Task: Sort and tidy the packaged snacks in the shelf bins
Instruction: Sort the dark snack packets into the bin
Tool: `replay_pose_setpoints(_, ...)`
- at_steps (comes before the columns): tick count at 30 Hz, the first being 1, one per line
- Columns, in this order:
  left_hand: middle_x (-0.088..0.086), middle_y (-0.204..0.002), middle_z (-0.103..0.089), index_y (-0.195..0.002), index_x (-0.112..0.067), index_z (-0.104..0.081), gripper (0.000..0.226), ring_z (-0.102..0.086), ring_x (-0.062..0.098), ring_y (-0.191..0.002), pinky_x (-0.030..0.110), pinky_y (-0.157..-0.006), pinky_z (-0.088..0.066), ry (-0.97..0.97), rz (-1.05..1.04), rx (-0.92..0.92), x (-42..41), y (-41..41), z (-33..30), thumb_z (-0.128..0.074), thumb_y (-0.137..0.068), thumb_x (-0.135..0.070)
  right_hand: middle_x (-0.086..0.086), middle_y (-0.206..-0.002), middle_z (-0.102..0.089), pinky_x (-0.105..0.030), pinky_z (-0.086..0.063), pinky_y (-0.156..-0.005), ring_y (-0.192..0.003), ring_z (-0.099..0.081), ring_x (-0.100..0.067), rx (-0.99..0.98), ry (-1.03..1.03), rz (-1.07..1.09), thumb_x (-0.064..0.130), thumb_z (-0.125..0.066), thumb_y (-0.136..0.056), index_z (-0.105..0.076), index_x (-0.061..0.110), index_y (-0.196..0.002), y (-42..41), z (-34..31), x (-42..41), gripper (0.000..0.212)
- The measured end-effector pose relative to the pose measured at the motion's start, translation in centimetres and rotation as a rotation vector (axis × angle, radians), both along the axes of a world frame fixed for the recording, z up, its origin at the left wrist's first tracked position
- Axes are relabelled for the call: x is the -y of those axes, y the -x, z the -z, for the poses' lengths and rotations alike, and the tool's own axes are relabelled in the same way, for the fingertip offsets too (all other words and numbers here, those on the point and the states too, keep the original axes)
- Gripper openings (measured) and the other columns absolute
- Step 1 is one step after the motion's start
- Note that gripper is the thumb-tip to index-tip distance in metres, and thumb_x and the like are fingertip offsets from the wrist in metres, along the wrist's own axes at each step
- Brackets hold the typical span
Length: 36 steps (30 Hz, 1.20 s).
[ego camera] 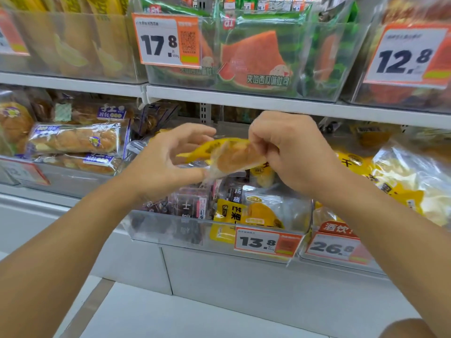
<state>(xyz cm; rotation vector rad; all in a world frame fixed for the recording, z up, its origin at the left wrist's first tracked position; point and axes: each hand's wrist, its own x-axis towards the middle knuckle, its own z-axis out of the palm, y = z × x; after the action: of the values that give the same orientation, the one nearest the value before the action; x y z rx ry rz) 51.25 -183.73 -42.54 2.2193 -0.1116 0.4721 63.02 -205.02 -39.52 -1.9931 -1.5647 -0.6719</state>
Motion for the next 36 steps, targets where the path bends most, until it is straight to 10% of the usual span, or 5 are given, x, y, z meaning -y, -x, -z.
replay_pose_setpoints(6, 0.004, -0.107, -0.073, -0.112, -0.031, -0.067, 0.046, -0.069, 0.03, -0.102, 0.052, -0.09, -0.055, 0.12, 0.15, -0.057, 1.7, 0.5, 0.1, -0.077, -0.072, -0.011, -0.016, -0.072, -0.06, -0.043, -0.048, -0.063, -0.071, -0.06, -0.035, 0.029, -0.25, -0.087, -0.022, -0.046, -0.059, -0.049, 0.003, -0.062, -1.0, 2.2, -2.4, 0.026)
replay_pose_setpoints(14, -0.024, -0.093, -0.073, -0.111, -0.038, -0.065, 0.037, -0.071, 0.0, -0.084, 0.022, -0.07, -0.057, 0.023, -0.06, 0.217, 2.2, -0.3, 0.3, -0.075, -0.088, -0.011, -0.013, -0.074, -0.069, -0.04, -0.059, -0.081, -0.076, -0.07, -0.028, 0.076, -0.541, -0.071, -0.021, -0.065, -0.076, -0.06, -0.001, -0.065, -1.1, 3.6, -3.8, 0.024)
replay_pose_setpoints(19, -0.004, -0.138, -0.061, -0.133, -0.025, -0.063, 0.067, -0.067, 0.027, -0.111, 0.043, -0.082, -0.059, -0.688, -0.393, 0.371, -0.9, -0.4, 1.0, -0.071, -0.076, 0.01, 0.002, -0.084, -0.071, -0.046, -0.057, -0.068, -0.078, -0.068, -0.022, -0.152, -0.259, 0.095, 0.022, -0.076, -0.087, -0.06, 0.019, -0.096, -1.2, 3.7, -4.2, 0.019)
replay_pose_setpoints(28, -0.004, -0.161, -0.028, -0.147, -0.037, -0.045, 0.079, -0.045, 0.036, -0.134, 0.05, -0.101, -0.045, -0.744, -0.465, -0.224, -6.2, 0.1, 1.9, -0.066, -0.079, -0.003, -0.006, -0.159, -0.023, -0.056, -0.04, -0.107, -0.145, -0.021, -0.04, -0.252, 0.504, 0.704, 0.008, -0.069, -0.079, -0.018, 0.025, -0.154, -4.3, 4.1, -3.7, 0.092)
replay_pose_setpoints(36, -0.002, -0.157, -0.031, -0.136, -0.034, -0.053, 0.079, -0.027, 0.026, -0.143, 0.052, -0.112, -0.03, -0.62, -0.403, -0.242, -4.3, 1.3, 0.8, -0.045, -0.061, -0.054, -0.01, -0.093, -0.059, -0.038, -0.043, -0.067, -0.083, -0.057, -0.034, -0.097, 0.467, 0.794, -0.005, -0.061, -0.082, -0.056, 0.012, -0.095, -3.1, 3.0, -3.4, 0.022)
